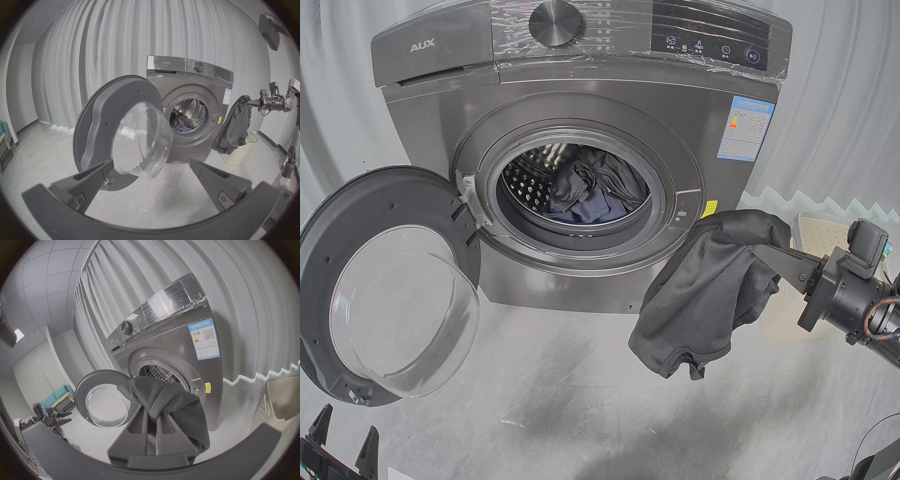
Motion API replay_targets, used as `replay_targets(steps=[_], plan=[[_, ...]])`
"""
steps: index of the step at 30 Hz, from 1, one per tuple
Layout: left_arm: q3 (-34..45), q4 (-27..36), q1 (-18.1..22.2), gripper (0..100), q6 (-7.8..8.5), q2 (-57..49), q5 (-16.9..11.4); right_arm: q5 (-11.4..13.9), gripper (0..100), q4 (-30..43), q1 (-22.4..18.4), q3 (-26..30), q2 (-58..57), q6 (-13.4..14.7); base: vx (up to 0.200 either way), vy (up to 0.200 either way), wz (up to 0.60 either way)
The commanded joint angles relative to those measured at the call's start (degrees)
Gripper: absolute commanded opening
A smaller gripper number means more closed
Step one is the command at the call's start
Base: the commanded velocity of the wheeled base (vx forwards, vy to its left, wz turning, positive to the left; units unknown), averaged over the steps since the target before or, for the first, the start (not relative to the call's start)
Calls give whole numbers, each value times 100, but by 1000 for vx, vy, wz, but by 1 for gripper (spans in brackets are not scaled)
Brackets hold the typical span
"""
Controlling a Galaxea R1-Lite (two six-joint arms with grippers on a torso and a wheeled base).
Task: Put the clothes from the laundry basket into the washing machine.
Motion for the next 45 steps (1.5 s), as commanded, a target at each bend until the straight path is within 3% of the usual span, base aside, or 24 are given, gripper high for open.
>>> replay_targets(steps=[1,13,24,27,32,35,38,41,43,45], plan=[[92,0,2,100,-13,-75,2,2,0,-3,-3,-2,1,1,200,0,0],[92,0,2,100,-13,-75,11,2,0,-3,-3,33,10,-8,0,0,0],[92,0,2,100,14,-75,11,11,0,-20,32,86,195,1,0,164,0],[92,-9,2,100,66,-84,11,2,0,-20,164,77,212,27,0,0,0],[101,-9,2,100,286,-84,2,2,0,-29,621,-20,379,27,0,0,0],[101,-9,11,100,207,-84,28,-16,0,-47,964,-134,634,80,0,0,0],[101,-9,19,100,163,-84,37,-42,0,-381,1131,-187,871,115,0,0,0],[101,-27,19,100,286,-84,28,-95,0,-978,1148,-248,1205,106,0,0,0],[22,-115,28,100,260,-93,37,-139,0,-1233,1157,-292,1364,89,0,0,0],[-751,-493,116,100,93,276,-306,-192,0,-1479,1201,-406,1636,98,0,0,0]])
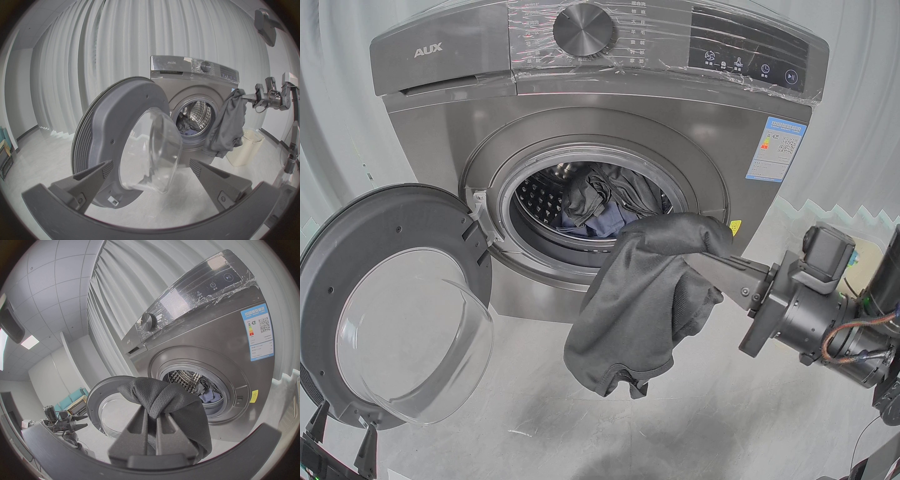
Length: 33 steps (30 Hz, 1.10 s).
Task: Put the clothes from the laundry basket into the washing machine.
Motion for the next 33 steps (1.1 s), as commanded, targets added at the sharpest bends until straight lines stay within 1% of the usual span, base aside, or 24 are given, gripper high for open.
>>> replay_targets(steps=[1,2,3,4,5,6,7,9,10,12,14,15,16,19,22,24,26,27,28,29,30,31,32,33], plan=[[-1050,-520,114,100,-160,591,-601,-88,0,-375,102,-232,733,-1,0,0,0],[-1147,-555,123,100,-160,723,-733,-88,0,-402,102,-250,760,8,0,0,0],[-1340,-590,132,100,-160,1074,-1181,-97,0,-454,102,-337,848,16,0,0,0],[-1367,-599,114,100,-178,1285,-1488,-97,0,-490,102,-408,909,34,0,0,0],[-1358,-616,114,100,-178,1531,-1682,-106,0,-507,102,-469,953,60,0,0,0],[-1314,-643,132,100,-143,1927,-1963,-106,0,-534,93,-557,988,78,0,0,0],[-1305,-660,123,100,-125,2155,-2112,-97,0,-542,58,-619,1015,78,0,0,0],[-1305,-739,79,100,-46,2480,-2279,-97,0,-569,23,-671,1050,96,0,0,0],[-1305,-889,53,100,7,2806,-2455,-88,0,-578,5,-689,1076,131,0,0,0],[-1323,-1135,-71,100,77,3263,-2622,-88,0,-569,5,-698,1076,201,0,0,0],[-1323,-1328,-141,100,112,3561,-2657,-88,0,-578,5,-707,1094,236,0,0,0],[-1305,-1776,-352,100,130,4080,-2649,-88,0,-586,5,-742,1173,280,0,0,0],[-1296,-2014,-484,100,112,4317,-2649,-88,0,-639,5,-777,1182,289,0,0,0],[-1296,-2497,-905,100,59,4827,-2587,-106,0,-824,-4,-900,1261,289,0,0,0],[-1349,-2770,-1468,100,-11,5310,-2341,-114,0,-885,-4,-1049,1296,280,0,0,0],[-1375,-2919,-1793,100,-125,5548,-2156,-141,0,-885,-4,-1058,1296,280,0,0,0],[-1428,-3095,-2118,100,-275,5838,-1972,-237,0,-885,-4,-1067,1296,271,0,0,0],[-1446,-3148,-2171,100,-301,5926,-1928,-255,0,-885,-4,-1067,1296,271,0,0,0],[-1507,-3367,-2312,100,-433,6260,-1822,-264,0,-885,-13,-1067,1296,280,0,0,0],[-1525,-3534,-2356,100,-486,6427,-1814,-264,0,-885,-21,-1058,1296,280,0,0,0],[-1525,-3745,-2408,100,-530,6620,-1805,-264,0,-885,-30,-1058,1296,280,0,0,0],[-1525,-3807,-2435,100,-538,6664,-1805,-264,0,-885,-30,-1058,1296,280,0,0,0],[-1525,-4114,-2549,100,-538,7016,-1796,-264,0,-885,-30,-1067,1287,280,0,0,0],[-1534,-4246,-2602,100,-538,7174,-1787,-264,0,-885,-30,-1076,1287,280,0,0,0]])
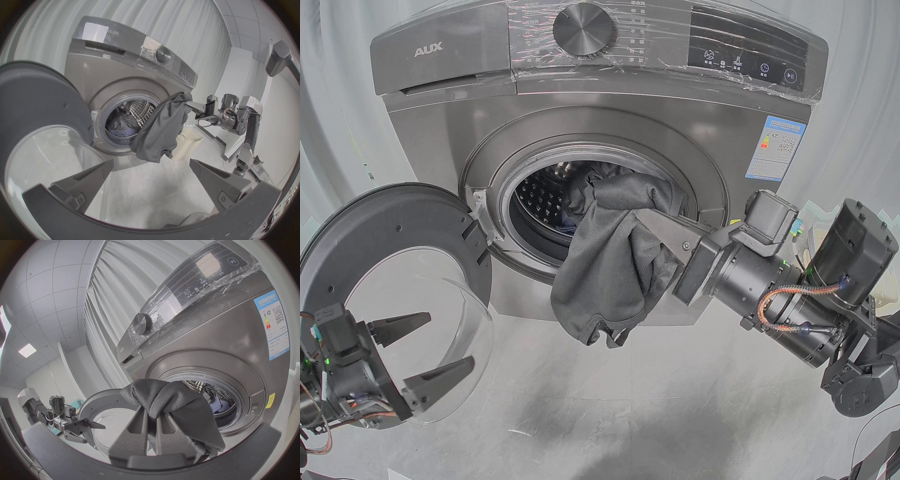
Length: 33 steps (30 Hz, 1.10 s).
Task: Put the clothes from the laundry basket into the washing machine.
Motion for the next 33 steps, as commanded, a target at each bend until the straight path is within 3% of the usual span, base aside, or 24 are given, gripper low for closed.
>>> replay_targets(steps=[1,4,9,14,24,30,33], plan=[[-126,-794,-547,100,-158,1550,140,-35,0,-23,-17,-70,41,8,0,0,0],[-241,-1102,-582,100,-193,1989,122,-43,0,-23,-17,-97,41,8,0,0,0],[-495,-1225,-608,100,-404,2455,79,-35,0,-23,-17,-105,41,-1,0,0,0],[-627,-1225,-626,100,-378,2745,61,-35,0,-23,-17,-141,50,-1,0,0,0],[-768,-1313,-1065,100,-351,3228,131,-35,0,-32,-8,-185,138,-1,0,0,0],[-1049,-1778,-1021,100,-413,3765,149,-35,0,-32,18,-246,182,-1,0,0,0],[-1146,-1998,-986,100,-448,4099,289,-43,0,-32,18,-255,200,-1,0,0,0]])
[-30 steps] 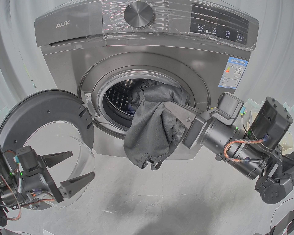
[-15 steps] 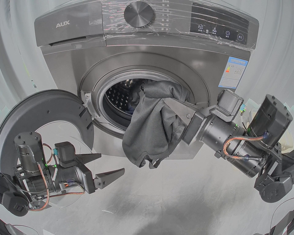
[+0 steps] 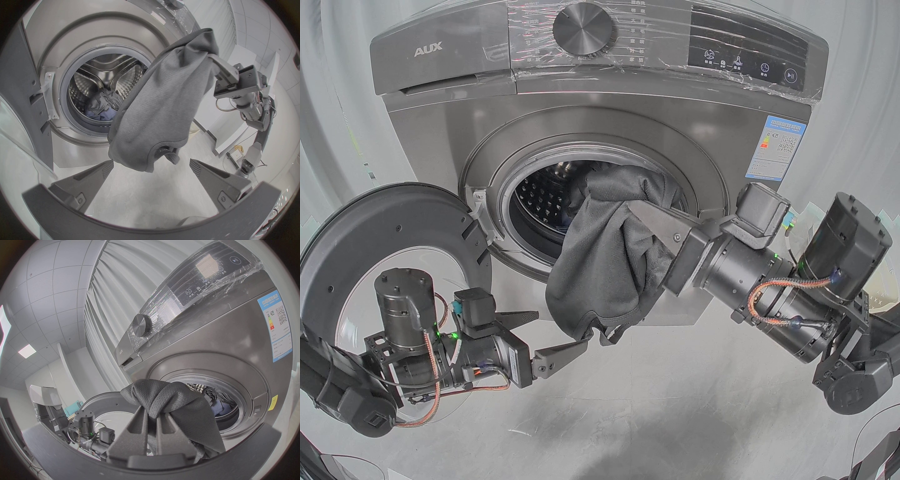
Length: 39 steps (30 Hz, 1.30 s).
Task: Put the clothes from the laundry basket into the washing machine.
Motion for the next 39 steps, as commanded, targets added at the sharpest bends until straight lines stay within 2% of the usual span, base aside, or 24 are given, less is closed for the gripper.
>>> replay_targets(steps=[1,7,18,23,35,36,39], plan=[[-149,-193,41,100,-46,562,120,-6,0,-2,7,-21,31,-1,0,0,0],[-184,-483,50,100,-37,922,164,-6,0,-2,25,-21,31,-1,0,0,0],[-395,-650,41,100,7,1256,181,-6,0,-2,60,-3,22,-1,0,0,0],[-659,-817,59,100,24,1520,454,-6,0,-2,78,-12,31,-1,0,0,0],[-720,-1547,94,100,77,1757,691,3,0,-2,78,-12,31,-1,0,0,0],[-711,-1626,85,0,77,1748,691,3,0,-2,78,-12,31,-1,0,0,0],[-650,-1793,77,0,86,1705,691,3,0,-2,60,6,40,-1,0,0,0]])
